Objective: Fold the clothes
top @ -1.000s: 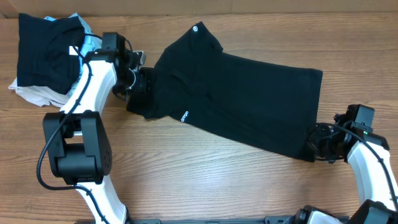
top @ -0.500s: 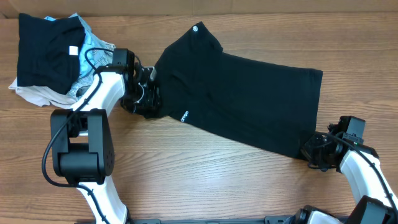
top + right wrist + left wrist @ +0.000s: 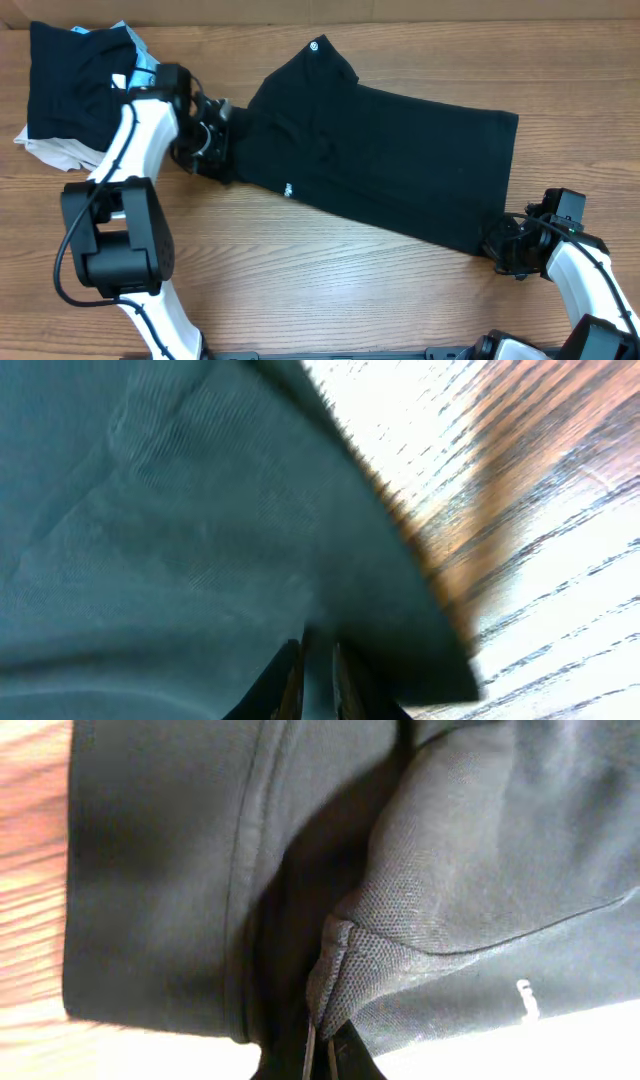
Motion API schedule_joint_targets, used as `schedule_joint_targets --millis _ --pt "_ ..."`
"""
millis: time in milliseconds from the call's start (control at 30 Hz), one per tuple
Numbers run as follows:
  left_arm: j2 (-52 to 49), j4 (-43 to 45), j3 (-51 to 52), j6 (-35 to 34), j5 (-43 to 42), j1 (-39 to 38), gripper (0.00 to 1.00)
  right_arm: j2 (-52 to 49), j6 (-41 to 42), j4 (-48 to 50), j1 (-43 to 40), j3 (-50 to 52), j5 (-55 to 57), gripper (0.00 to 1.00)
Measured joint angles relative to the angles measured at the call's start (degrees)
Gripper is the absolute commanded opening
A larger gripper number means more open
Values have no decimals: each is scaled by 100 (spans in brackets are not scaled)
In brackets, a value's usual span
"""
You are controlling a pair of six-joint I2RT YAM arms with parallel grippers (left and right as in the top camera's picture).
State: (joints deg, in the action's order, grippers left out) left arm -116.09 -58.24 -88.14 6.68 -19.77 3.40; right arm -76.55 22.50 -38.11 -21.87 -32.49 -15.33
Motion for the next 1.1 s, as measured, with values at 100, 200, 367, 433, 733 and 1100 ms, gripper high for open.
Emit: schedule_joint_targets --millis 100,200,367,433,733,1100 --pt "0 -201 -52 85 37 63 4 0 2 4 -2 0 33 31" --pt "-2 -236 -52 105 122 72 9 0 24 0 -2 0 33 43" --pt "-2 -350 -52 133 284 72 28 0 -2 -24 -7 -11 2 48" --pt "-2 -468 -52 168 374 72 36 0 -4 -153 -13 -57 -15 48" --pt "-2 -699 -85 142 415 72 16 2 -155 -802 -17 -590 -96 49" --pt "-7 -879 -1237 122 -254 -44 4 181 -157 -1088 -17 -1016 -398 25"
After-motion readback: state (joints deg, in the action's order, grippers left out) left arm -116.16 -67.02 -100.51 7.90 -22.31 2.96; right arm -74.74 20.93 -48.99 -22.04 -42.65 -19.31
